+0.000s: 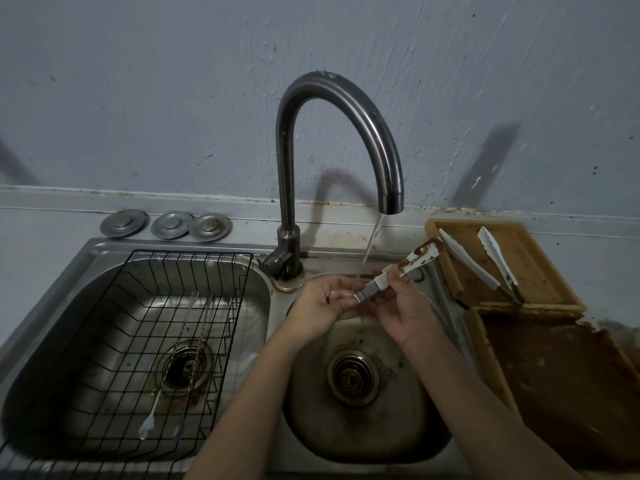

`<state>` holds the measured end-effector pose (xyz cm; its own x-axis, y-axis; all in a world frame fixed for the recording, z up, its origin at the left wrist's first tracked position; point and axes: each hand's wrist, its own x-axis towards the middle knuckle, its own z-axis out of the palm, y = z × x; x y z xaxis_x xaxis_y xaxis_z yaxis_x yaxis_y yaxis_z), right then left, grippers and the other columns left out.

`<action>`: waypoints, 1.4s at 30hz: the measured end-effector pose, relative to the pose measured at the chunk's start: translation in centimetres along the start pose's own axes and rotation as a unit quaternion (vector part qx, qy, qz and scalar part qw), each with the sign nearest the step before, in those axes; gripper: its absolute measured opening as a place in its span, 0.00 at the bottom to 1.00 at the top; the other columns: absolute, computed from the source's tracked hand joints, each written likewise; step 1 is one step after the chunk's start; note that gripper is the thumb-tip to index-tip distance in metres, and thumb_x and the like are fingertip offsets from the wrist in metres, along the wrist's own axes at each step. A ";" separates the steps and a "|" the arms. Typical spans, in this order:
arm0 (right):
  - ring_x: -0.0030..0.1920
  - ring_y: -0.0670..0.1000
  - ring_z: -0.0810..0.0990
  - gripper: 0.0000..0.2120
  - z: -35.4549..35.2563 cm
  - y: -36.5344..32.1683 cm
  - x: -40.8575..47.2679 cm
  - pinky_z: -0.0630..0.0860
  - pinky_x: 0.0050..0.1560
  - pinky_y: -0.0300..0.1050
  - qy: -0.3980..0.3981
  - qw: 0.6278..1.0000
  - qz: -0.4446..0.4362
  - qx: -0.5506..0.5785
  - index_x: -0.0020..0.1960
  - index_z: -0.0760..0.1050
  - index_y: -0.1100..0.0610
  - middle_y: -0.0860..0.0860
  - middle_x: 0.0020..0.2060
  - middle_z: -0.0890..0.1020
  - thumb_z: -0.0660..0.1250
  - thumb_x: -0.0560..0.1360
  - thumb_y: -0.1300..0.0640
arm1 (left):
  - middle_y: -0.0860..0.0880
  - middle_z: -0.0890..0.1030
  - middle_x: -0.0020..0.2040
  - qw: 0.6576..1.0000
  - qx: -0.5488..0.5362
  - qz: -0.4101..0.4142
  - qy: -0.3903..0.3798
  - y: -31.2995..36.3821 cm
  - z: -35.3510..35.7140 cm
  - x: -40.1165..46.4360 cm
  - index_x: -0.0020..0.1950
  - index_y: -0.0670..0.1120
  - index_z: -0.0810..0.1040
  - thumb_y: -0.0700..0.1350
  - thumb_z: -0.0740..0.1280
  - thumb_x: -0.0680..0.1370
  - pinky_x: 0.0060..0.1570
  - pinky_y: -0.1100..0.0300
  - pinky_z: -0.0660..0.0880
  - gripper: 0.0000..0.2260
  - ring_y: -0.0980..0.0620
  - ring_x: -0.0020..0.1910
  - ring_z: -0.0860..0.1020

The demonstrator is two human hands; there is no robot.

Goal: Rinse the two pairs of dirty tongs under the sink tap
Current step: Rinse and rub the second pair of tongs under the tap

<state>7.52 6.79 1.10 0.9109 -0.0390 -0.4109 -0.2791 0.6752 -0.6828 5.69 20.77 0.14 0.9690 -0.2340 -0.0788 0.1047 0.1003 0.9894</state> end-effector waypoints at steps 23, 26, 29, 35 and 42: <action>0.48 0.59 0.80 0.02 -0.7 1.5 -2.5 0.79 0.45 0.54 -0.020 0.970 -0.063 -0.234 0.46 0.75 0.60 0.58 0.45 0.83 0.64 0.75 0.62 | 0.52 0.82 0.30 0.993 0.075 -0.090 0.015 -1.7 -0.4 -3.3 0.38 0.49 0.79 0.38 0.68 0.75 0.25 0.67 0.72 0.08 0.59 0.26 0.79; 0.47 0.56 0.82 0.05 -0.6 1.5 -2.6 0.81 0.43 0.50 -0.014 0.970 -0.064 -0.234 0.50 0.75 0.61 0.57 0.44 0.83 0.65 0.75 0.63 | 0.52 0.80 0.29 0.971 0.219 -0.018 0.096 -1.8 -0.6 -3.1 0.34 0.53 0.79 0.44 0.70 0.73 0.31 0.67 0.71 0.08 0.60 0.29 0.77; 0.45 0.54 0.84 0.06 -0.1 1.6 -2.7 0.81 0.42 0.47 -0.030 0.961 -0.068 -0.265 0.50 0.75 0.63 0.57 0.44 0.84 0.67 0.74 0.64 | 0.53 0.79 0.31 0.967 0.243 0.007 0.076 -1.3 -0.2 -2.4 0.36 0.54 0.78 0.47 0.64 0.78 0.36 0.60 0.71 0.11 0.58 0.32 0.75; 0.44 0.47 0.84 0.12 -0.5 1.5 -3.1 0.78 0.38 0.39 -0.093 0.950 -0.047 -0.295 0.54 0.76 0.58 0.52 0.48 0.85 0.68 0.71 0.67 | 0.48 0.80 0.33 0.993 0.109 -0.002 0.043 -0.6 0.4 -2.4 0.37 0.51 0.81 0.42 0.64 0.78 0.37 0.60 0.71 0.12 0.53 0.33 0.76; 0.51 0.51 0.83 0.08 -1.1 2.5 -3.2 0.80 0.53 0.49 -0.090 0.946 -0.018 -0.312 0.50 0.80 0.53 0.52 0.50 0.85 0.63 0.76 0.57 | 0.57 0.82 0.31 0.988 0.153 -0.022 0.000 -0.7 0.8 -3.4 0.37 0.51 0.80 0.33 0.65 0.75 0.36 0.73 0.72 0.14 0.64 0.33 0.79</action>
<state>3.57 7.82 0.04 0.9446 0.1097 -0.3093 -0.3206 0.1072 -0.9411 2.16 20.72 -0.15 0.9651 -0.2309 -0.1234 0.0752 -0.2070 0.9755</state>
